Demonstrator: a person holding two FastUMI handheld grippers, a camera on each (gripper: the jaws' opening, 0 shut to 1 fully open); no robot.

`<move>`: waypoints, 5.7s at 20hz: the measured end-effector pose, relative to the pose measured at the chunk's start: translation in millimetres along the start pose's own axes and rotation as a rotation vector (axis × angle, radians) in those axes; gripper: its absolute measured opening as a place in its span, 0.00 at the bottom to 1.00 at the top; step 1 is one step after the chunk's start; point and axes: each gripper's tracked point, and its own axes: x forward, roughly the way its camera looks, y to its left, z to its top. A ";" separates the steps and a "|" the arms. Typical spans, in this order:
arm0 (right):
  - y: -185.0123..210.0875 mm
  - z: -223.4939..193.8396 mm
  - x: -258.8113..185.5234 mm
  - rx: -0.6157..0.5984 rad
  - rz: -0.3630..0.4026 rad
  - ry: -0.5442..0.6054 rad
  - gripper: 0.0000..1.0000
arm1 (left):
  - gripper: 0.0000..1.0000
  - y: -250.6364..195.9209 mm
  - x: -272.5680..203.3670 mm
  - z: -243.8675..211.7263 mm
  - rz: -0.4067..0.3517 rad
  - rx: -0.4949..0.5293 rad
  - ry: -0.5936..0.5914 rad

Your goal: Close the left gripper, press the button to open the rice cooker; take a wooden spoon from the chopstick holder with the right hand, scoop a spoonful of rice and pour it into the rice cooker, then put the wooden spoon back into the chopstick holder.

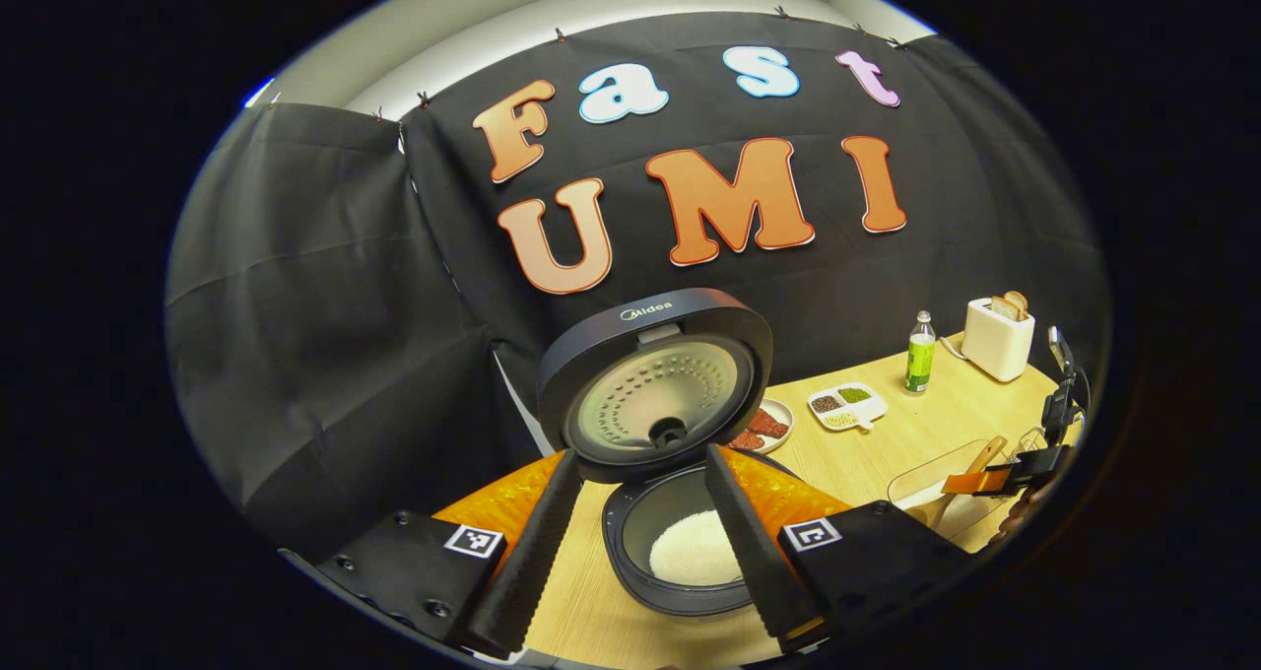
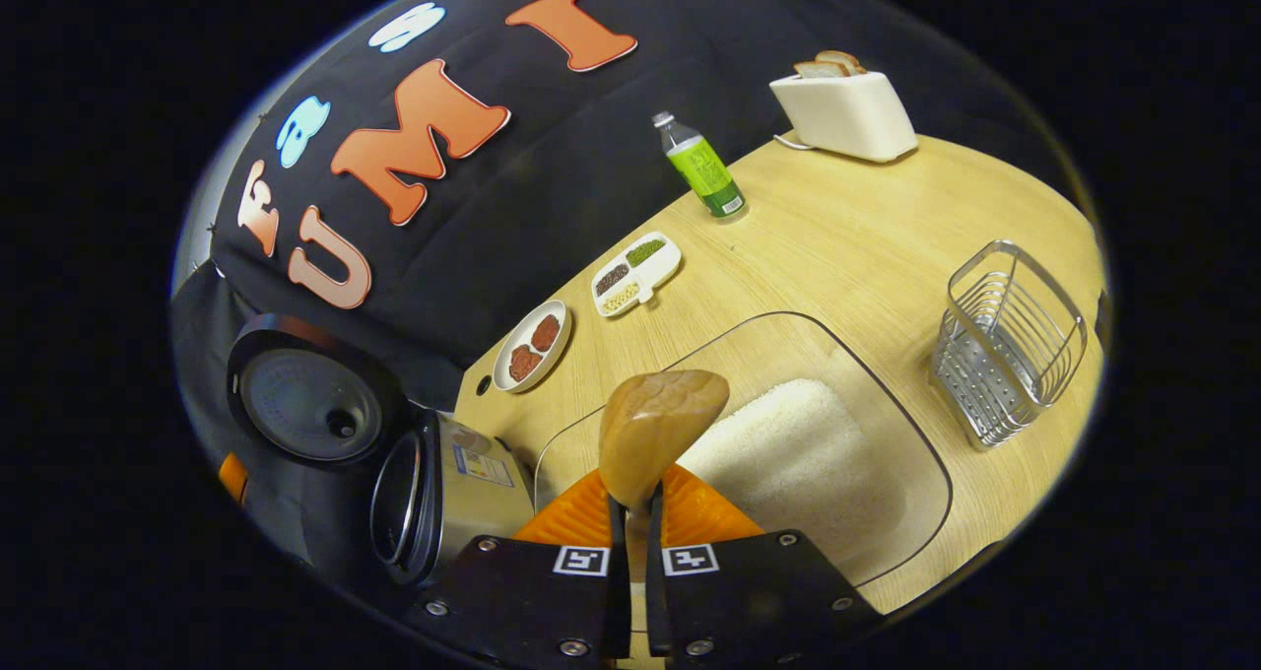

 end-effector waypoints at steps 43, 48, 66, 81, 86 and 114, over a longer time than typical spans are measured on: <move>125.0 132.1 -62.3 0.548 0.603 0.215 0.05 | 1.00 11.0 -36.1 40.2 0.255 -0.125 -0.165; 166.4 110.7 -53.8 0.528 0.632 0.295 0.06 | 0.94 44.0 -53.3 21.9 0.336 -0.128 -0.144; 261.3 43.9 21.5 0.015 0.471 0.210 0.05 | 0.94 105.9 -79.6 -31.6 0.472 -0.150 -0.046; 304.7 38.2 7.7 -0.496 0.481 -0.066 0.05 | 1.00 118.2 -82.9 -39.9 0.472 -0.159 -0.033; 313.3 29.3 5.1 -0.603 0.493 -0.109 0.05 | 1.00 123.1 -86.4 -44.8 0.478 -0.168 -0.031; 361.5 -4.6 -21.4 -1.169 0.575 -0.417 0.05 | 1.00 140.8 -86.7 -71.4 0.513 -0.202 0.019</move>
